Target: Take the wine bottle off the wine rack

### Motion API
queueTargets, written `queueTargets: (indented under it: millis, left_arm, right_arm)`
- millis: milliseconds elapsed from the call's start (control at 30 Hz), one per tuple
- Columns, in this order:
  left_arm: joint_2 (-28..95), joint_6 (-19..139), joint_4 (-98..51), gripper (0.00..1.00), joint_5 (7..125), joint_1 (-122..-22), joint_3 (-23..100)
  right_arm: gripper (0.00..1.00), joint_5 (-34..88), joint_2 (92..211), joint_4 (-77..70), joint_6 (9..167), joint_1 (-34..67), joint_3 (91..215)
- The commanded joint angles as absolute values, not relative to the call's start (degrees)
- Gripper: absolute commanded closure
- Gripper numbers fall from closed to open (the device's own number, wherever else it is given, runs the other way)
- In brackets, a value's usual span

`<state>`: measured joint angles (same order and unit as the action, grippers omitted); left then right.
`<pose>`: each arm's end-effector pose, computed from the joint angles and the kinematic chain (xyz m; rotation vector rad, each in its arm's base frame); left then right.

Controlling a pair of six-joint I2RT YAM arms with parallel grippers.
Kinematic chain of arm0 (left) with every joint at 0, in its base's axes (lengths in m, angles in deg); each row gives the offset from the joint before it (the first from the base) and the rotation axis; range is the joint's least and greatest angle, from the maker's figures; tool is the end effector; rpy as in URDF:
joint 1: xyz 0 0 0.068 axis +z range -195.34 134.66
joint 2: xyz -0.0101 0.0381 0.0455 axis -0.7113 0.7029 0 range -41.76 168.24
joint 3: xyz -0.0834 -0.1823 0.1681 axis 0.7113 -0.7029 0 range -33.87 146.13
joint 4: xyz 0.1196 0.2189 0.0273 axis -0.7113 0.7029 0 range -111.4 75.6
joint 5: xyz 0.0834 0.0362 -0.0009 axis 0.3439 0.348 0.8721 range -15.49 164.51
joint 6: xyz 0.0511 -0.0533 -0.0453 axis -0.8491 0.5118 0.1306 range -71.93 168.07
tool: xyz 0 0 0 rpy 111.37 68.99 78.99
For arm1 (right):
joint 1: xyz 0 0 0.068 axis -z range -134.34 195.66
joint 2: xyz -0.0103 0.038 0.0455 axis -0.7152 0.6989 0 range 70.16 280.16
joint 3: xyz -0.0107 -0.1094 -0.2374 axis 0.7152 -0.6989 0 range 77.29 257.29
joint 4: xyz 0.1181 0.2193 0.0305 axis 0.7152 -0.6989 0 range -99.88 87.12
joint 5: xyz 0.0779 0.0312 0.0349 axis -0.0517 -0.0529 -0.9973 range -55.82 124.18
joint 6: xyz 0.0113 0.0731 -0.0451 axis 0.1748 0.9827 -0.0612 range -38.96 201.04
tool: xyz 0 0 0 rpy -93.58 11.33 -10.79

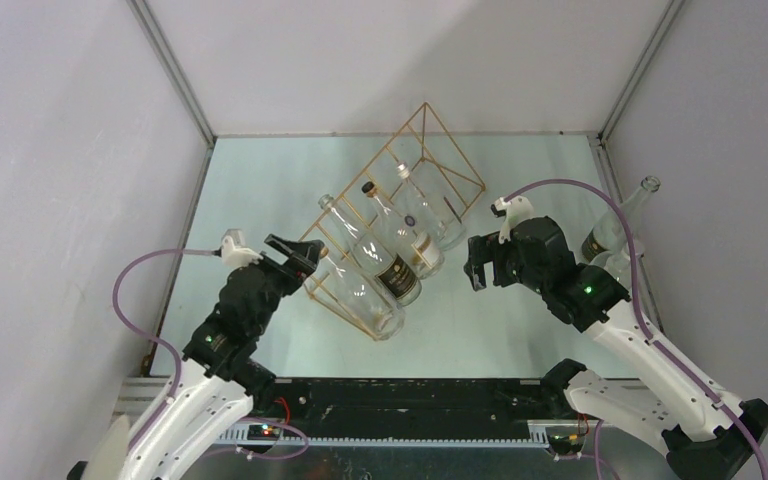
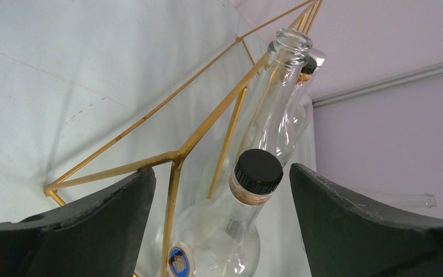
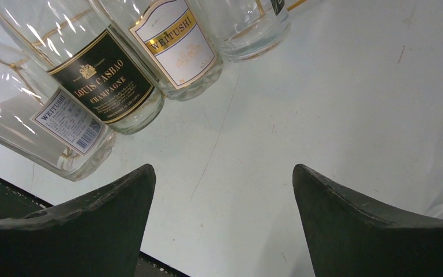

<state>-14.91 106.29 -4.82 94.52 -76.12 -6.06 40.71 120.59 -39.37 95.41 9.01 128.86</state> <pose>0.1579 -0.0635 0.2521 -0.6900 1.7665 -0.7631 0.1770 0.1208 0.2859 -0.3626 2.1785 0.3777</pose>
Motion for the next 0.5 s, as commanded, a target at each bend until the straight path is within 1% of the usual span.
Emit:
queueTargets:
  millis: [0, 467]
  left_arm:
    - [-13.63, 102.68, -9.72, 0.05, 95.57, -71.37, -3.88]
    - [-6.8, 98.36, -15.66, 0.03, 85.73, -58.78, -1.29]
  right_arm:
    - [0.09, 41.3, 119.8, -39.57, 94.56, 8.91, 128.92]
    - [0.08, 41.23, 119.71, -40.15, 95.02, 8.91, 128.95]
